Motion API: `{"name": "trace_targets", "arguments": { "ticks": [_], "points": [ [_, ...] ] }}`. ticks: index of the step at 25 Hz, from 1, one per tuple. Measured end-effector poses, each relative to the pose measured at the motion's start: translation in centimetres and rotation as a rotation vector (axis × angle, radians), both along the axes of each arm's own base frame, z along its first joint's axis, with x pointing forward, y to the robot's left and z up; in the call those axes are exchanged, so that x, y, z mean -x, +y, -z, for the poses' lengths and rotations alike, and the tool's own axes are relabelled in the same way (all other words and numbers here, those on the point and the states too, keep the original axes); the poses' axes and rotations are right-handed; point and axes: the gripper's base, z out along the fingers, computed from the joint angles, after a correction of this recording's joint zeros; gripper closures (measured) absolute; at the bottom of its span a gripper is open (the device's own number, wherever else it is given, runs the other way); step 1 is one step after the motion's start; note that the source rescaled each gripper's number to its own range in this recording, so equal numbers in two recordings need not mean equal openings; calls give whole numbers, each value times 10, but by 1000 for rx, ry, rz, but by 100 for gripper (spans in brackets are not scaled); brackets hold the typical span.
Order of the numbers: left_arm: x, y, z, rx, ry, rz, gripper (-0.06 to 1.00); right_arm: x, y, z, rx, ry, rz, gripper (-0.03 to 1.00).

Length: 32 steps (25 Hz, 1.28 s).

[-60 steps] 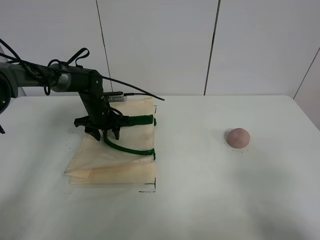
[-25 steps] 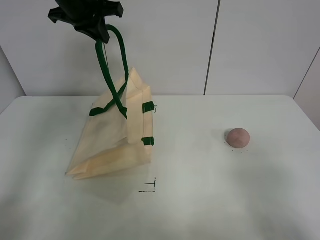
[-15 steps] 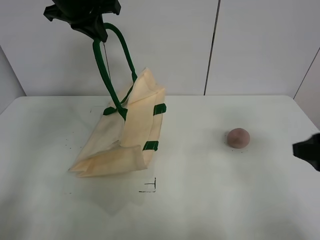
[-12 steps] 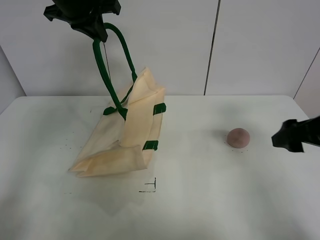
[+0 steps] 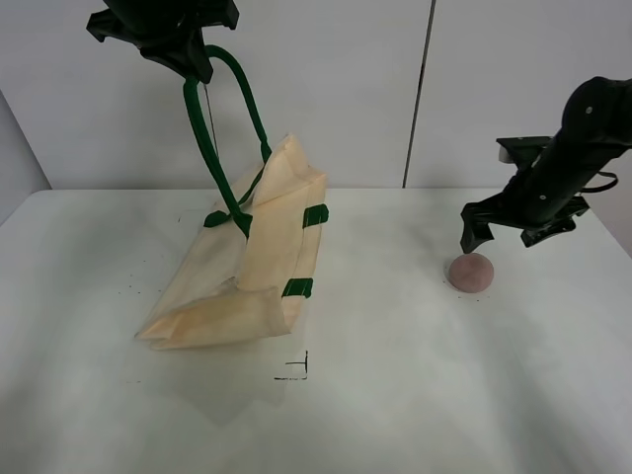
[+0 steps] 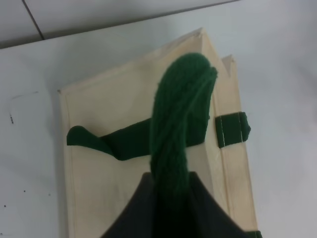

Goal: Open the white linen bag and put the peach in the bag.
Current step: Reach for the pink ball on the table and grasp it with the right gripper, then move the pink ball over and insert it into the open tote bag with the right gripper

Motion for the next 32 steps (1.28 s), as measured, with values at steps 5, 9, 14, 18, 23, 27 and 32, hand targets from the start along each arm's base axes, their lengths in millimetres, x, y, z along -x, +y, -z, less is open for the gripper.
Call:
{"name": "trace_targets", "arguments": {
  "ticks": [5, 9, 14, 18, 23, 27, 32],
  "points": [
    [0, 0, 0, 0, 0, 0, 94, -19, 9, 29, 5, 39, -20, -3],
    [0, 0, 0, 0, 0, 0, 94, -25, 8, 55, 30, 61, -29, -3],
    [0, 0, 0, 0, 0, 0, 94, -29, 8, 80, 30, 87, -9, -3],
    [0, 0, 0, 0, 0, 0, 94, -30, 8, 93, 30, 102, -4, 3],
    [0, 0, 0, 0, 0, 0, 94, -31, 8, 90, 26, 90, 6, 83],
    [0, 0, 0, -2, -1, -1, 94, -31, 12, 75, -18, 79, 18, 97],
    [0, 0, 0, -1, -1, -1, 94, -41, 24, 14, -158, -11, -10, 97]
  ]
}}
